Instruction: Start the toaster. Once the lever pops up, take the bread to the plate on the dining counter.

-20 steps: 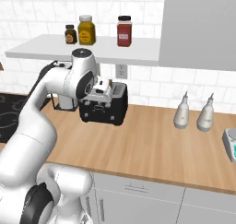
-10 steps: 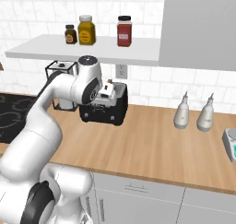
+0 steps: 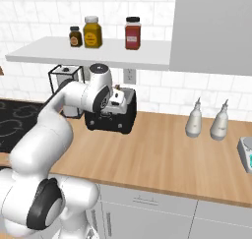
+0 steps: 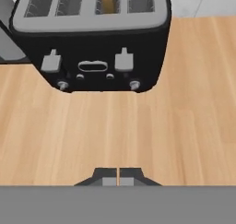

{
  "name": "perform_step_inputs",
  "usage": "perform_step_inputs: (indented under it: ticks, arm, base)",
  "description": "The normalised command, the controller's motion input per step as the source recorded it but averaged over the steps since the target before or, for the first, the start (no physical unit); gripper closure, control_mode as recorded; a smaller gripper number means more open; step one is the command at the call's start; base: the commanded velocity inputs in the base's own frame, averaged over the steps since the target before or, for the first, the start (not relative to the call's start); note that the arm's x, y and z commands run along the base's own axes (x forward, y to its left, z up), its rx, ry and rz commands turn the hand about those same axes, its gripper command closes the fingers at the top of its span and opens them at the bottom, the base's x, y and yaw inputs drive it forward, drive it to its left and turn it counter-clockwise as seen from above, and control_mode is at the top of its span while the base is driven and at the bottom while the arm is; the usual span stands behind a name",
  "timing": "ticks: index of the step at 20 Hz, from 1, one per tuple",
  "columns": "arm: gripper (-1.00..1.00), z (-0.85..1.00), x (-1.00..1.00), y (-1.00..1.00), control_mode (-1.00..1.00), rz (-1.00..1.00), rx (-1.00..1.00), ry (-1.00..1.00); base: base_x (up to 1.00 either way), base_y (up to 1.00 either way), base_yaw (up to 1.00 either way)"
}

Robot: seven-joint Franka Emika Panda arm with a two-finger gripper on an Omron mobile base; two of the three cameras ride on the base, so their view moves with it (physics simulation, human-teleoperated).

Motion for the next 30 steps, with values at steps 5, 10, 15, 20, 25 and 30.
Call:
perform_step_inputs:
  ticks: [5, 10, 15, 20, 25, 30]
  arm:
    - [1.00, -0.11, 0.37, 0.00, -1.00, 0.00, 0.00, 0.00]
    - [1.00, -0.07, 0.41, 0.00, -1.00, 0.00, 0.00, 0.00]
    - [1.00, -0.21, 0.39, 0.00, -1.00, 0.00, 0.00, 0.00]
    - [1.00, -0.32, 0.41, 0.00, -1.00, 0.01, 0.00, -0.01]
    - [1.00, -0.19, 0.43, 0.00, -1.00, 0.01, 0.00, 0.00]
    - [1.00, -0.10, 0.42, 0.00, -1.00, 0.00, 0.00, 0.00]
  base:
    - [0.00, 0.00, 0.00]
    - [0.00, 0.00, 0.00]
    - [0.00, 0.00, 0.00]
    - [0.00, 0.00, 0.00]
    - [0.00, 0.00, 0.00]
    - [0.00, 0.00, 0.00]
